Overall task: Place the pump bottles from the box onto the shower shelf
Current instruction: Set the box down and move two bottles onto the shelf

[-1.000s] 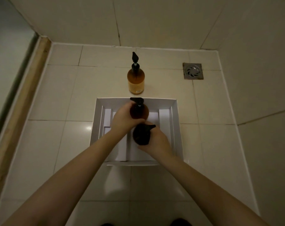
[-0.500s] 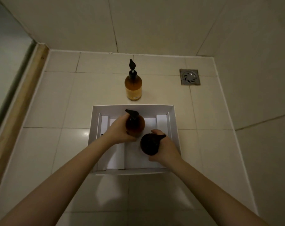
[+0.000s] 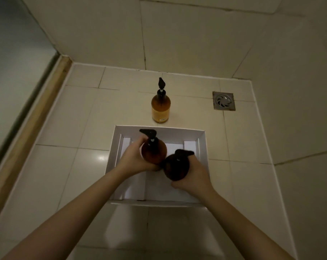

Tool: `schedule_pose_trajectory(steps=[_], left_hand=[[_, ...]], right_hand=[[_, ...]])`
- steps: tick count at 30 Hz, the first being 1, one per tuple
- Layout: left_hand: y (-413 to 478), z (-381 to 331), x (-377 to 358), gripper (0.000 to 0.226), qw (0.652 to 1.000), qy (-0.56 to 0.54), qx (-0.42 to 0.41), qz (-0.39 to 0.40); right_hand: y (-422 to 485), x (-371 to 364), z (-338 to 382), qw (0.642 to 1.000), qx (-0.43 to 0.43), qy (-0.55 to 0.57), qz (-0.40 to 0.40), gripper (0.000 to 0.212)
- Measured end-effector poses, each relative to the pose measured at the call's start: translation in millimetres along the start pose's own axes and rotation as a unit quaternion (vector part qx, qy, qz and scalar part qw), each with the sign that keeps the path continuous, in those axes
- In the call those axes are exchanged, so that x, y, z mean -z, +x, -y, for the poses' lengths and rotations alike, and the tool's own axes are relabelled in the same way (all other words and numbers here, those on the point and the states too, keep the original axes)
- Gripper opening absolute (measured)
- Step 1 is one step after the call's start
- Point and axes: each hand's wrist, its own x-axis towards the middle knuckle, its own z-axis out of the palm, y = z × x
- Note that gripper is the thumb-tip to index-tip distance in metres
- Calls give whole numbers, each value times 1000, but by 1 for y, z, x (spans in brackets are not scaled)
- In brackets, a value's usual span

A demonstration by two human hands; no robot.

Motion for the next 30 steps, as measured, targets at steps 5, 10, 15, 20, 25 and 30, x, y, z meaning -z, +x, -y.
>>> schedule_pose_trajectory(steps=[5, 10, 15, 20, 25, 30], left_hand=[[-14, -32, 48, 68, 991, -108, 6, -78], [-20, -95, 111, 68, 982, -135, -52, -120], [-19, -138, 149, 65, 973, -161, -88, -142], [-18, -163, 162, 78, 977, -138, -92, -137], [-9, -181, 167, 72, 978, -135, -102, -125], [6, -206, 181, 57, 970, -153, -117, -150]], right_hand=[[4, 50, 44, 989, 72, 127, -20, 74], [10, 115, 116, 971, 119, 204, -22, 78], [18, 159, 170, 962, 193, 189, -37, 74], [25, 169, 183, 963, 200, 178, -29, 73], [32, 180, 197, 959, 208, 191, -22, 68], [37, 202, 222, 957, 218, 190, -16, 66]])
